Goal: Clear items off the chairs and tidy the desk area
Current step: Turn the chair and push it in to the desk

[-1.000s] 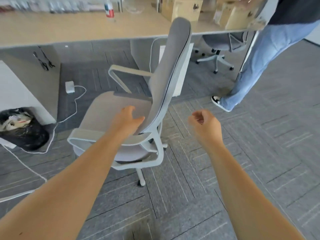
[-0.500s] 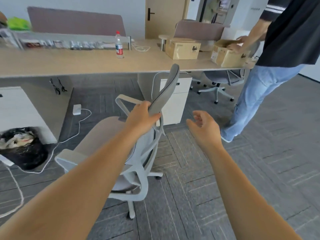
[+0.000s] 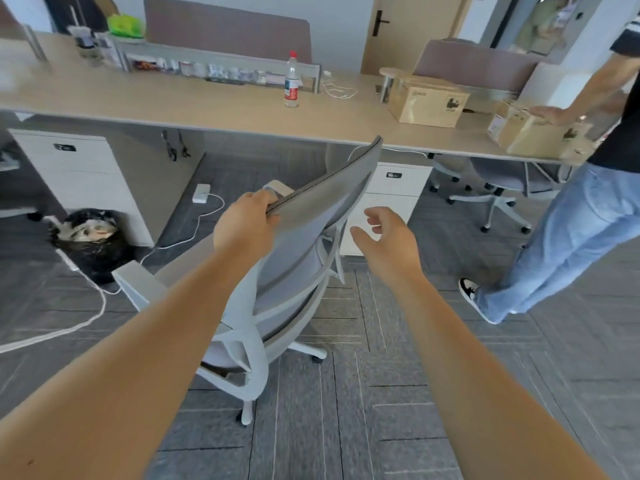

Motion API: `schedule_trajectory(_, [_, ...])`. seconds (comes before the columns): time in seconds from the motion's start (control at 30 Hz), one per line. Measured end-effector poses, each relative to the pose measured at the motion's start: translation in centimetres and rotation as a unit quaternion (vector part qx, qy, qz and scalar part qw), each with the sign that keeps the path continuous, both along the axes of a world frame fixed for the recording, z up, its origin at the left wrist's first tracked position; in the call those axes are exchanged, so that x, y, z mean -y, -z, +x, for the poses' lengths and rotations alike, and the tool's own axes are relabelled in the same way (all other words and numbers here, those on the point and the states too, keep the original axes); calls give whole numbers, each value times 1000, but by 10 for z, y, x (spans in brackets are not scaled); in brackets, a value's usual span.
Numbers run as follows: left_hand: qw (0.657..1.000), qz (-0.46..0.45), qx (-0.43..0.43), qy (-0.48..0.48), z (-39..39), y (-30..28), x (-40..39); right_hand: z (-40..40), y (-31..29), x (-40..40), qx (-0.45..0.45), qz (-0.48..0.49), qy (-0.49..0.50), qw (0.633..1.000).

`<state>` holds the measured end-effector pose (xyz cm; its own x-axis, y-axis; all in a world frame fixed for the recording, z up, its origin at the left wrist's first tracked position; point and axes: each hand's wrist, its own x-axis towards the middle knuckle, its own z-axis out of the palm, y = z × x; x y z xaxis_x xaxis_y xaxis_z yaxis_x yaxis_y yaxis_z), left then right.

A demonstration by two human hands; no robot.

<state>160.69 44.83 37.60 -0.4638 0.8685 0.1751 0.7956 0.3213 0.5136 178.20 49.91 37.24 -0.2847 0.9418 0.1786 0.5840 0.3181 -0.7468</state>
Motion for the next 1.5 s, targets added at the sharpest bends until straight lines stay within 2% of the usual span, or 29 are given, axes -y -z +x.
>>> schedule_trajectory(0.1, [1000, -9, 2, -28, -15, -1, 16, -13, -3, -2, 12, 17, -23, 1000])
schedule_trajectory(0.3, [992, -58, -53, -97, -35, -12, 29, -32, -5, -8, 49, 69, -42, 995])
schedule_trajectory(0.43, [995, -29, -51, -85, -25, -12, 15, -41, -4, -15, 112, 95, -36, 988])
schedule_trajectory(0.57, [993, -35, -48, -101, -23, 1, 0, -50, 1, -28, 148, 84, -38, 985])
schedule_trajectory(0.67, [992, -5, -52, -111, -38, 9, -3, -60, 5, -40, 179, 80, -48, 979])
schedule_trajectory(1.0, [989, 47, -74, -122, -99, 7, 6, -110, 11, -53, 127, 136, -69, 980])
schedule_trajectory(1.27, [989, 50, -96, -97, -156, 13, -9, -165, 8, -65, 163, 150, -42, 974])
schedule_trajectory(1.5, [993, 51, -76, -72, -231, 12, -40, -233, 10, -88, 155, 212, -21, 965])
